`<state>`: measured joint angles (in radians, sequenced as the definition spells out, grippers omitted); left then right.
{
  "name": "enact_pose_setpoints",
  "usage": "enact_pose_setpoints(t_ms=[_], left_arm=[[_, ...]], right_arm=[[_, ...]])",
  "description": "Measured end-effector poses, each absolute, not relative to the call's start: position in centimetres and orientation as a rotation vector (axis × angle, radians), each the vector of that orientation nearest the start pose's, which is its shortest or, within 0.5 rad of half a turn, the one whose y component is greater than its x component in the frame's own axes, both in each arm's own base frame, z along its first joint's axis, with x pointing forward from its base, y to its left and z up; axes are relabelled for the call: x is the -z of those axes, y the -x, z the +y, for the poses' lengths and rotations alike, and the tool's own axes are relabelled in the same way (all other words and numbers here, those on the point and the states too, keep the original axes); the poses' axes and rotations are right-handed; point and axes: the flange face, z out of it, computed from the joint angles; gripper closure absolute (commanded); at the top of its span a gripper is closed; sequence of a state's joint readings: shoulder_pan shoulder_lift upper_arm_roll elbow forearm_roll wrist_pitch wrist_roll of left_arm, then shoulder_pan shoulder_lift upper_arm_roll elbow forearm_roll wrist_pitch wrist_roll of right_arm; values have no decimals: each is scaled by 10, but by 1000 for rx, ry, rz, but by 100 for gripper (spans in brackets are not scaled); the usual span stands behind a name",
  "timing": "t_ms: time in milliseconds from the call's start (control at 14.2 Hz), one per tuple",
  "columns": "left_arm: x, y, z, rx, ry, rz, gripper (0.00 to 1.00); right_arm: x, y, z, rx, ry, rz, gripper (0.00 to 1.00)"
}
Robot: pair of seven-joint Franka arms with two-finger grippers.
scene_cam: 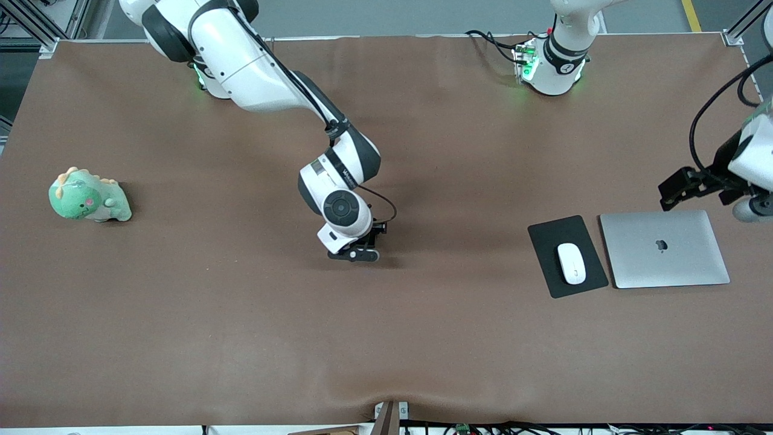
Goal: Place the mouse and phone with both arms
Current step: 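Release the mouse and raise the left gripper while the right gripper lifts the phone, then carry the black phone with the right gripper toward the green plush toy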
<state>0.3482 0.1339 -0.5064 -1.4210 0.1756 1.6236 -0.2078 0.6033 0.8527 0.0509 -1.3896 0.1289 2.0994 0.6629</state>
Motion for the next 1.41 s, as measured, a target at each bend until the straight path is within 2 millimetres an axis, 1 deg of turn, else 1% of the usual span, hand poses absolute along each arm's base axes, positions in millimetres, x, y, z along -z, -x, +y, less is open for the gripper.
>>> enact_pose_setpoints(t_ms=[70, 211, 352, 564, 634, 775, 916, 987, 1057, 1269, 1410], left_arm=[[-639, -589, -57, 149, 3035, -62, 0], [-645, -582, -58, 128, 3026, -10, 0], [-648, -579, -54, 116, 3056, 8, 0], [-651, -572, -27, 97, 3104, -1, 0], [-651, -569, -23, 85, 3104, 1, 0], [-653, -561, -24, 68, 3096, 1, 0], [-655, -555, -32, 56, 3094, 21, 0], [-656, -553, -36, 55, 3093, 29, 0], [-656, -551, -40, 54, 3093, 36, 0], [-654, -545, -47, 32, 3092, 31, 0], [-654, -538, -46, 26, 3091, 20, 0]], right_arm=[[-196, -575, 427, -332, 3097, 167, 100], [-214, -585, 406, -377, 3104, 204, 100], [-232, -598, 378, -430, 3110, 254, 100], [-254, -614, 316, -510, 3104, 253, 100], [-259, -616, 294, -518, 3097, 231, 100], [-267, -616, 252, -524, 3083, 204, 100], [-266, -608, 217, -521, 3071, 150, 100], [-261, -603, 201, -506, 3067, 125, 100], [-252, -598, 182, -473, 3062, 100, 100], [-218, -579, 120, -408, 3055, 40, 100], [-206, -573, 88, -422, 3066, 34, 100]])
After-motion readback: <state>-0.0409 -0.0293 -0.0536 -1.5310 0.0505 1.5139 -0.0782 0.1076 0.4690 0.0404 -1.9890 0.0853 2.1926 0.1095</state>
